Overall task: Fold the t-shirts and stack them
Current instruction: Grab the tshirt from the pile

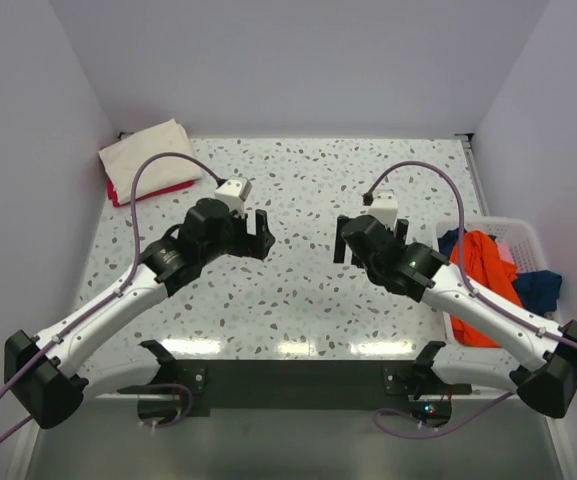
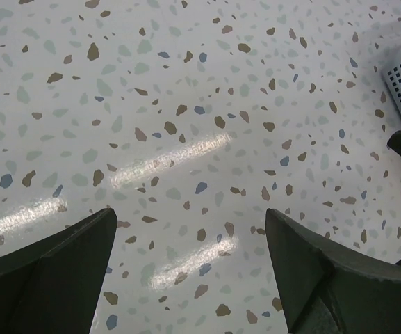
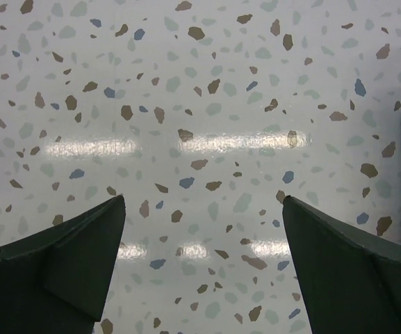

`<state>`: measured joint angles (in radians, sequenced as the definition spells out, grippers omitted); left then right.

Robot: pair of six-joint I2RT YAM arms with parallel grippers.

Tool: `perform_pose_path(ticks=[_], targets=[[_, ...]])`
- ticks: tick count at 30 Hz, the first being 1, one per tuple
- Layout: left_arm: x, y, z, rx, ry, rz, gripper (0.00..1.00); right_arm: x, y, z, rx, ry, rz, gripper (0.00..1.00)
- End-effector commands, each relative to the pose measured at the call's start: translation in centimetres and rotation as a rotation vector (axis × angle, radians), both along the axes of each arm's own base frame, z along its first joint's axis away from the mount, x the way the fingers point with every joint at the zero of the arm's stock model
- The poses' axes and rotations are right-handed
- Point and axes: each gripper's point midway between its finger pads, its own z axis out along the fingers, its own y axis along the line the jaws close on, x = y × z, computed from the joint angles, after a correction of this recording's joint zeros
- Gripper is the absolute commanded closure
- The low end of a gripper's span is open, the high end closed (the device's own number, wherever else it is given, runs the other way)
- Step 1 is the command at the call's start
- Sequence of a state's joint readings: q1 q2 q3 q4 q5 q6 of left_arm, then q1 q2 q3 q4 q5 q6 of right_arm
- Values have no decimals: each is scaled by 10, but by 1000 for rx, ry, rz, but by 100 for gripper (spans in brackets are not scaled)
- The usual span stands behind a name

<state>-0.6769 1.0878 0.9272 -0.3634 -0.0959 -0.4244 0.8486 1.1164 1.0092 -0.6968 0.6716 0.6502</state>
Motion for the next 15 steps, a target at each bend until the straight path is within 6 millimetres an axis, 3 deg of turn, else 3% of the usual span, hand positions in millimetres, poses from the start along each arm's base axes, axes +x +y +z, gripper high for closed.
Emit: perform_pose_path(ticks=[1,9,12,13,15], targets=[[3,-5,33,-33,-75,-29,7,3,-11,12,-23,-32,-48,1],[2,-6,37,-23,-89,-51,7,14,-1,15,-61,-25,-20,1],[2,-5,40,-18,-95,-57,7,36,-13,11,-110,24,-70,3],[1,-5,40,-16,-95,-61,7,50,-33,7,-80,68,-122,3],[0,-6,38,-11,-90,-68,7,70,-52,9,-77,85,-162,4]])
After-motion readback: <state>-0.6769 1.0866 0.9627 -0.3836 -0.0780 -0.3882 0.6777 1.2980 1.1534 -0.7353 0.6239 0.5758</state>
